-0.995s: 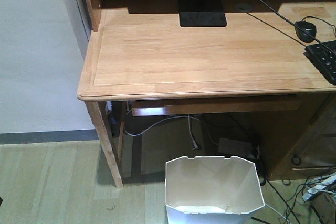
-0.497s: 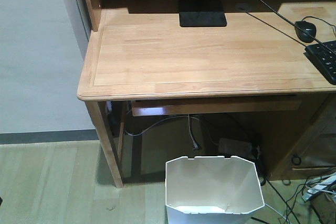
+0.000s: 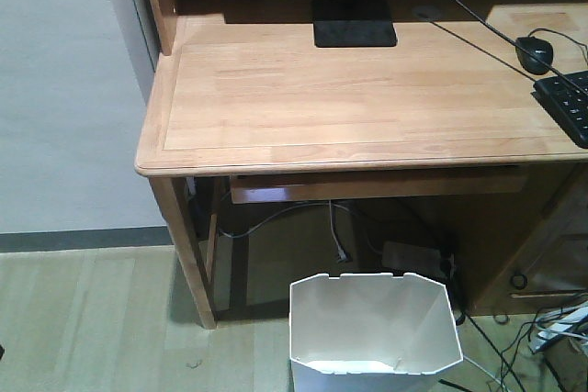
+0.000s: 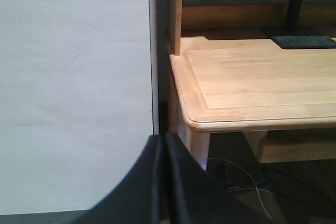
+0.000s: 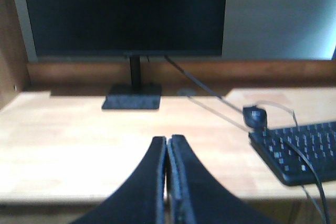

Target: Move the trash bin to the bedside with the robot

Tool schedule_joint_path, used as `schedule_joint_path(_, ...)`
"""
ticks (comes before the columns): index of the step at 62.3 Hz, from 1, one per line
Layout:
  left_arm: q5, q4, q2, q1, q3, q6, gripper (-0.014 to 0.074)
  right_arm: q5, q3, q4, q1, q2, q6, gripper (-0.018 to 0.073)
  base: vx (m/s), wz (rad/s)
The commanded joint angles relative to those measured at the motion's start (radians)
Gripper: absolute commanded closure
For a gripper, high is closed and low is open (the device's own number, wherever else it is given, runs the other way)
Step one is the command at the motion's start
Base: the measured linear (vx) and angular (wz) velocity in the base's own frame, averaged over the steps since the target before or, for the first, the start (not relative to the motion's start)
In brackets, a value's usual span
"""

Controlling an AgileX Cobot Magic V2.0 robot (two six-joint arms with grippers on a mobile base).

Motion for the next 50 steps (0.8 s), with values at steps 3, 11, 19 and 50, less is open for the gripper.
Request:
schedule_joint_path(3, -0.069, -0.003, -0.014, -0.003, 0.019, -0.004, 0.0603, -0.005, -0.036, -0.017, 0.002, 0.015, -0.009, 0.0487, 0.00, 0.00)
schedule_joint_path(11, -0.069, -0.003, -0.014, -0.003, 0.019, -0.004, 0.0603, 0.016, -0.036, -0.017, 0.002, 0.015, -0.009, 0.0386, 0.00, 0.00)
schedule_joint_path(19, -0.069, -0.003, -0.014, -0.003, 0.019, -0.004, 0.0603, 0.029, -0.036, -0.017, 0.002, 0.015, -0.009, 0.0260, 0.00, 0.00)
schedule_joint_path(50, -0.069, -0.003, -0.014, -0.003, 0.019, -0.004, 0.0603, 0.019, -0.041, -0.005, 0.002, 0.019, 0.002, 0.0094, 0.00, 0.00)
